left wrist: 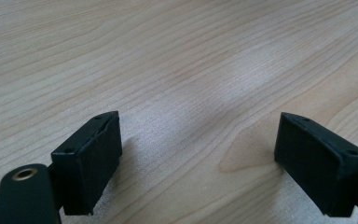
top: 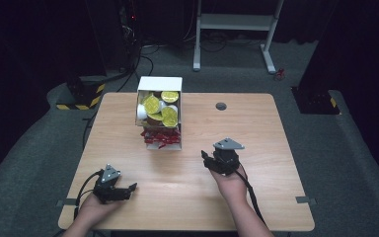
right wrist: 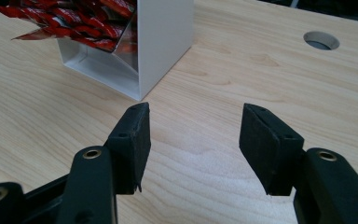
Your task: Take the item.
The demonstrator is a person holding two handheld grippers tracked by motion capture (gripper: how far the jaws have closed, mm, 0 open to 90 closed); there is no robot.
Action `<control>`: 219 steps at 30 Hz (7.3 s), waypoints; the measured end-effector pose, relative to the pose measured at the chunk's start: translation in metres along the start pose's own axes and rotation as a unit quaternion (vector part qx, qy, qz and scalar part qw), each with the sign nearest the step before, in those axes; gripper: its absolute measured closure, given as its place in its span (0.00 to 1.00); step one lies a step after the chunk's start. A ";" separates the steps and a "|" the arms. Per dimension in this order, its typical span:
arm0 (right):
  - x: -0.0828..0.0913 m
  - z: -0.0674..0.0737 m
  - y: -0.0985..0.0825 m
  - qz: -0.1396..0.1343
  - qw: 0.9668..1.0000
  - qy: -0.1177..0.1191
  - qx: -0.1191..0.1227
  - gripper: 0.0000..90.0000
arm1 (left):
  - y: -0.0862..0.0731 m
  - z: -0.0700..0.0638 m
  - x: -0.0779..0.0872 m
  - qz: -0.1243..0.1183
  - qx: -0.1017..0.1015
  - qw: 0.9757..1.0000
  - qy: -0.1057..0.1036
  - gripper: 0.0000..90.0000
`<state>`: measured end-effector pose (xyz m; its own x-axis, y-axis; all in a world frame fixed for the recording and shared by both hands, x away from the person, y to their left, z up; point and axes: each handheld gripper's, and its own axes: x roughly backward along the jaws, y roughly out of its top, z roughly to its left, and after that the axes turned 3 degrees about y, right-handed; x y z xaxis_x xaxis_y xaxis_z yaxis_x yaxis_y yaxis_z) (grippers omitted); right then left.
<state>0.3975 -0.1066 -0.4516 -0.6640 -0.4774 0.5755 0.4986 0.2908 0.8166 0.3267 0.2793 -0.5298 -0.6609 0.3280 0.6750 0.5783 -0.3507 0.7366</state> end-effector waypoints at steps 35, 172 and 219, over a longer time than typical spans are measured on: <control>-0.035 0.033 0.032 -0.009 1.000 -0.013 0.020 0.52 | -0.001 0.000 0.000 -0.001 -0.002 1.000 -0.004 0.16; 0.031 0.048 0.026 -0.104 0.992 0.035 0.063 0.99 | -0.002 -0.001 0.002 0.000 -0.004 1.000 -0.010 0.17; 0.040 -0.035 -0.005 -0.075 0.996 -0.053 0.018 0.99 | -0.002 0.000 0.002 0.000 -0.010 1.000 -0.008 0.17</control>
<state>0.3879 -0.1560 -0.4338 -0.7857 -0.4281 0.4466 0.3704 0.2527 0.8938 0.3241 0.2808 -0.5296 -0.6525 0.3425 0.6760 0.5692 -0.3675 0.7355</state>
